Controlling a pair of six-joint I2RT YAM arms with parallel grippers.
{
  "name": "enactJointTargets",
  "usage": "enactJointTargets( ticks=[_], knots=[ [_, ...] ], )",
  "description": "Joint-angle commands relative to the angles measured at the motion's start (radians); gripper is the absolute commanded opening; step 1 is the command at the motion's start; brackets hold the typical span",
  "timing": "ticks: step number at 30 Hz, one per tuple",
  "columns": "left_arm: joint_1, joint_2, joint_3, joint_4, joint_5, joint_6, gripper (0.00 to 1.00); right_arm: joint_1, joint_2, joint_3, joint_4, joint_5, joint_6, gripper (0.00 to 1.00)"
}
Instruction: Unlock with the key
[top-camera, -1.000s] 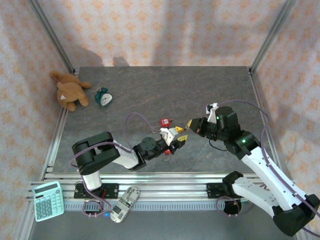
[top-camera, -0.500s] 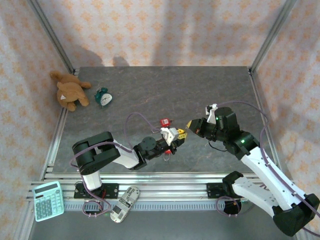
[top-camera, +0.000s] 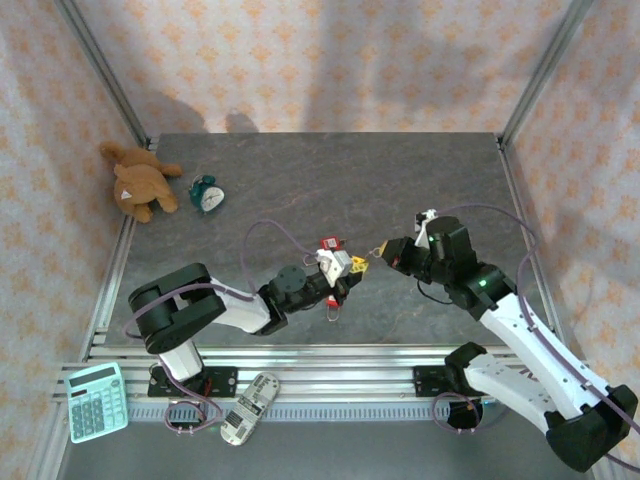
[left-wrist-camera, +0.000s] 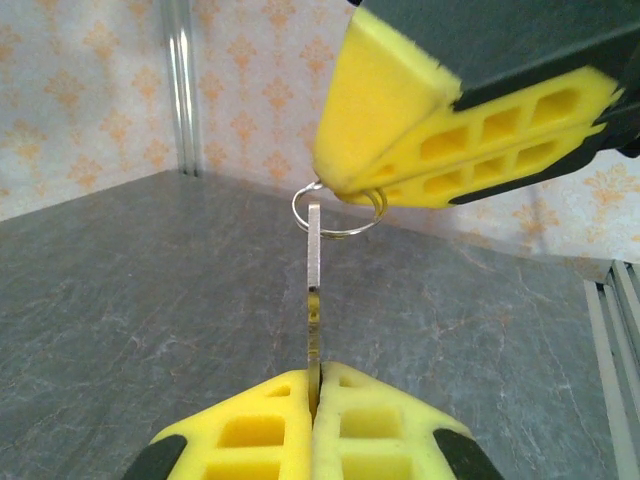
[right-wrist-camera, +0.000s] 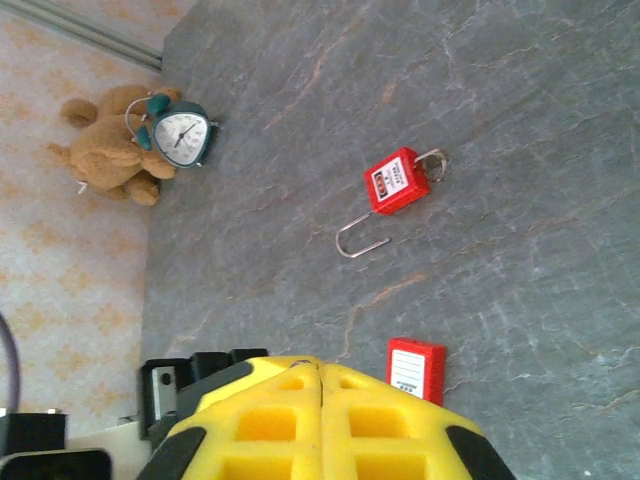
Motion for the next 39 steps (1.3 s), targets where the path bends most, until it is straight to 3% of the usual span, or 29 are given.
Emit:
enactJointTargets(
  ticks=[1, 13, 15, 19, 25, 32, 39],
  knots=[
    [0.027, -0.063, -0.01, -0.037, 0.065, -0.005, 0.0, 0.004, 0.02, -0.028, -0.014, 0.07, -0.042, 0.0],
    [0.057, -0.13, 0.011, -0.184, 0.147, 0.021, 0.0, 0.004, 0.031, -0.047, 0.015, 0.029, -0.064, 0.01],
    [0.069, -0.136, 0.02, -0.194, 0.157, 0.005, 0.0, 0.004, 0.013, -0.027, -0.016, 0.076, -0.111, 0.18],
    [0.15, -0.167, 0.067, -0.262, 0.281, -0.089, 0.0, 0.001, -0.064, -0.057, 0.08, 0.153, -0.208, 0.3],
    [0.293, -0.177, 0.159, -0.343, 0.544, -0.279, 0.0, -0.026, -0.137, -0.231, 0.543, -0.046, -0.267, 0.54],
    [0.319, -0.15, 0.128, -0.159, 0.611, -0.458, 0.0, -0.114, -0.019, -0.267, 0.799, -0.297, -0.214, 0.55],
    [0.32, -0.066, 0.125, 0.038, 0.652, -0.613, 0.0, -0.116, 0.063, -0.225, 0.829, -0.404, -0.212, 0.52]
  ],
)
